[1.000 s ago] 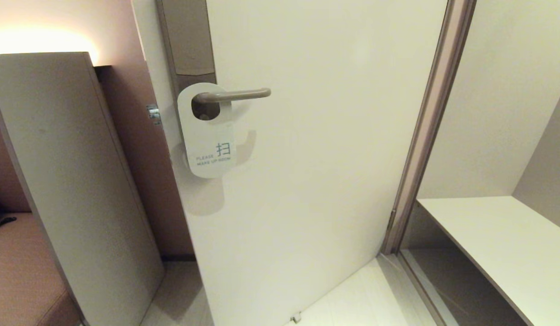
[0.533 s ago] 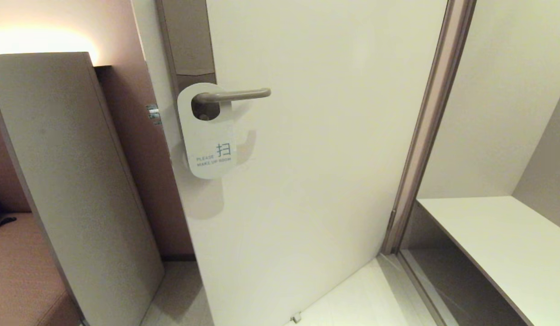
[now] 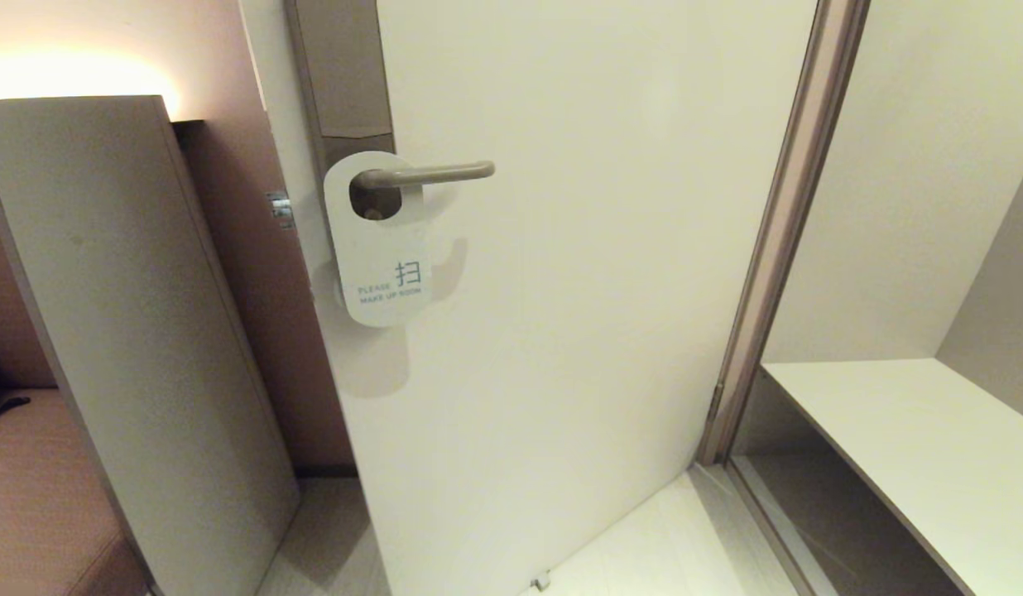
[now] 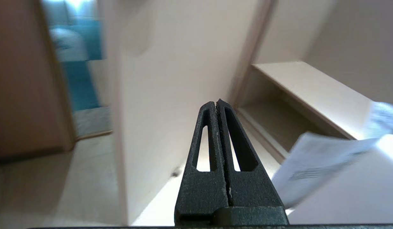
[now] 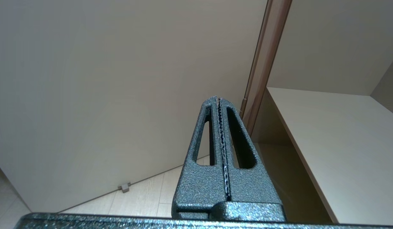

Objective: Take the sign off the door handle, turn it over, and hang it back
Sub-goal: Take down the sign

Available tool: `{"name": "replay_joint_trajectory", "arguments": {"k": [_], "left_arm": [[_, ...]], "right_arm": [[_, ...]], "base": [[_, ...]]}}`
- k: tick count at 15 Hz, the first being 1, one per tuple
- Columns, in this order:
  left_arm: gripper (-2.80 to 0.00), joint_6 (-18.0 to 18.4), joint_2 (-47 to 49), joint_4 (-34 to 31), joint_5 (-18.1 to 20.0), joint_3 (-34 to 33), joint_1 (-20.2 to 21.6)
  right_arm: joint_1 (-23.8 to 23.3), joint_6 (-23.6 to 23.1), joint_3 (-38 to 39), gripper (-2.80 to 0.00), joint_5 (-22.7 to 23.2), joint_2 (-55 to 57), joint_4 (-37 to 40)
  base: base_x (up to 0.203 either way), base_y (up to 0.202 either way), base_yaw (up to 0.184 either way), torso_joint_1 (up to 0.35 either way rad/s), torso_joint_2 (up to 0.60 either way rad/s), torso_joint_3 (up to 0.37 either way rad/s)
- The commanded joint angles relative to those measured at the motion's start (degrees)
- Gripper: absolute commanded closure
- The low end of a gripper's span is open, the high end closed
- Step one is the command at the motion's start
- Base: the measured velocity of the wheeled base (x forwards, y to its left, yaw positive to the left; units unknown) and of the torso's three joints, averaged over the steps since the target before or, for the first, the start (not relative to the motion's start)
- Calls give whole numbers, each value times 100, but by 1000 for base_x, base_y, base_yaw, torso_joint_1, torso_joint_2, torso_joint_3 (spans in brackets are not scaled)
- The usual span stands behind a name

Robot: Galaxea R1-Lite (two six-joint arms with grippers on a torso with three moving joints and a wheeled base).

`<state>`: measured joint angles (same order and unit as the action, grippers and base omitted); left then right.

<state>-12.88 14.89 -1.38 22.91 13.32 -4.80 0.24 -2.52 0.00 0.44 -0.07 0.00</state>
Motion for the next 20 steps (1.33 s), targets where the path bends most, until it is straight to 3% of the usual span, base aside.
{"name": "replay_joint_trajectory", "arguments": {"k": [1,4,8,11,13,17,20], "left_arm": [[0,0,732,224,-171,250,-792],[0,-34,1241,459,-611,512,-1575],[0,-64,1947,550,-630,688,-1689],[0,-65,2651,962,-627,916,-1643],[0,-54,3163,1221,-613,1184,-1299],[0,140,3918,1721,-485,1611,89],[0,218,4155,1778,684,1703,822]], "right_arm": [[2,-3,0,0,2,7,0],[2,-3,0,0,5,7,0],[2,-3,0,0,0,7,0],[2,-3,0,0,0,7,0],[2,-3,0,0,0,7,0],[2,-3,0,0,0,7,0],[2,-3,0,0,8,7,0]], "base": [[0,0,0,0,0,0],[0,0,0,0,0,0],[0,0,0,0,0,0],[0,0,0,0,0,0],[0,0,0,0,0,0],[0,0,0,0,0,0],[0,0,0,0,0,0]]}}
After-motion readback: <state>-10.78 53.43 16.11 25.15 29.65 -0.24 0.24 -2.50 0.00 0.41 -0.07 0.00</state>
